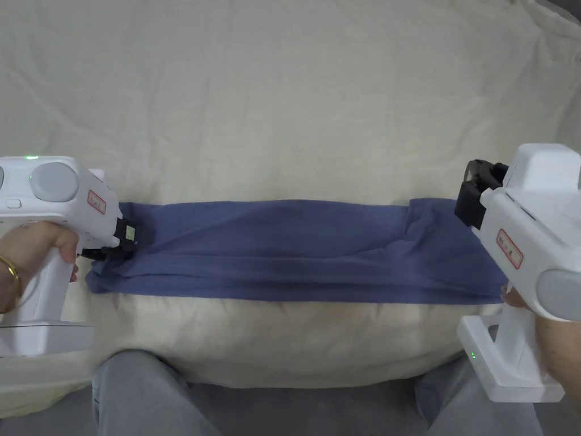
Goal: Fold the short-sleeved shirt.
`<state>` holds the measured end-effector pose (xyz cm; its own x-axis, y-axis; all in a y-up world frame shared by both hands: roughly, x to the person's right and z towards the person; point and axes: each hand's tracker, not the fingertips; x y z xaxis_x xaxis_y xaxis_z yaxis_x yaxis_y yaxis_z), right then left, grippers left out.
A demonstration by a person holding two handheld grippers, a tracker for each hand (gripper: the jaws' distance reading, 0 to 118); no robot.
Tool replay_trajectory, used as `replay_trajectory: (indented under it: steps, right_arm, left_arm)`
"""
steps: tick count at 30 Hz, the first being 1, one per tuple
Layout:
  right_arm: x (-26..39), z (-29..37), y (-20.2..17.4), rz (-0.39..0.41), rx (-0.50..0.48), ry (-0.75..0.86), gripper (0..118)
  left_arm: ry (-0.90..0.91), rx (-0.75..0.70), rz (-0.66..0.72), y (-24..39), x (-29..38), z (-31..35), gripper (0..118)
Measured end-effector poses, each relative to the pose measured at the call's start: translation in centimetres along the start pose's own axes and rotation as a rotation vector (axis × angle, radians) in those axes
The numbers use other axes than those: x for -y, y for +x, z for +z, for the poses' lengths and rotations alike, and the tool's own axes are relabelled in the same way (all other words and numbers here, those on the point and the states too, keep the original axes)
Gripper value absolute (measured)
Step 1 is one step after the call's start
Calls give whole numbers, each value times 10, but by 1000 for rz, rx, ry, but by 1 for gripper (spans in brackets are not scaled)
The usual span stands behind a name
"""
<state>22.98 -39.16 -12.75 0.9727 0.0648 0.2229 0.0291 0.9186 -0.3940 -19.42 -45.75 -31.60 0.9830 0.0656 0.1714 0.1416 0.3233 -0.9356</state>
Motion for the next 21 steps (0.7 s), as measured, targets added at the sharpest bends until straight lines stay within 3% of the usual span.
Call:
replay_trajectory:
  steps: [7, 12, 21]
  right_arm:
    - [-5, 8, 10, 2, -5, 21, 0]
    - [-9, 15, 19, -45, -2, 56, 0]
    - [-8, 31, 40, -80, 21, 80, 0]
  left_arm:
    - [128, 37, 49, 1, 3, 50, 4]
    - [238, 191, 82, 12, 3, 103, 4]
    - [272, 428, -52, 115, -5, 129, 4]
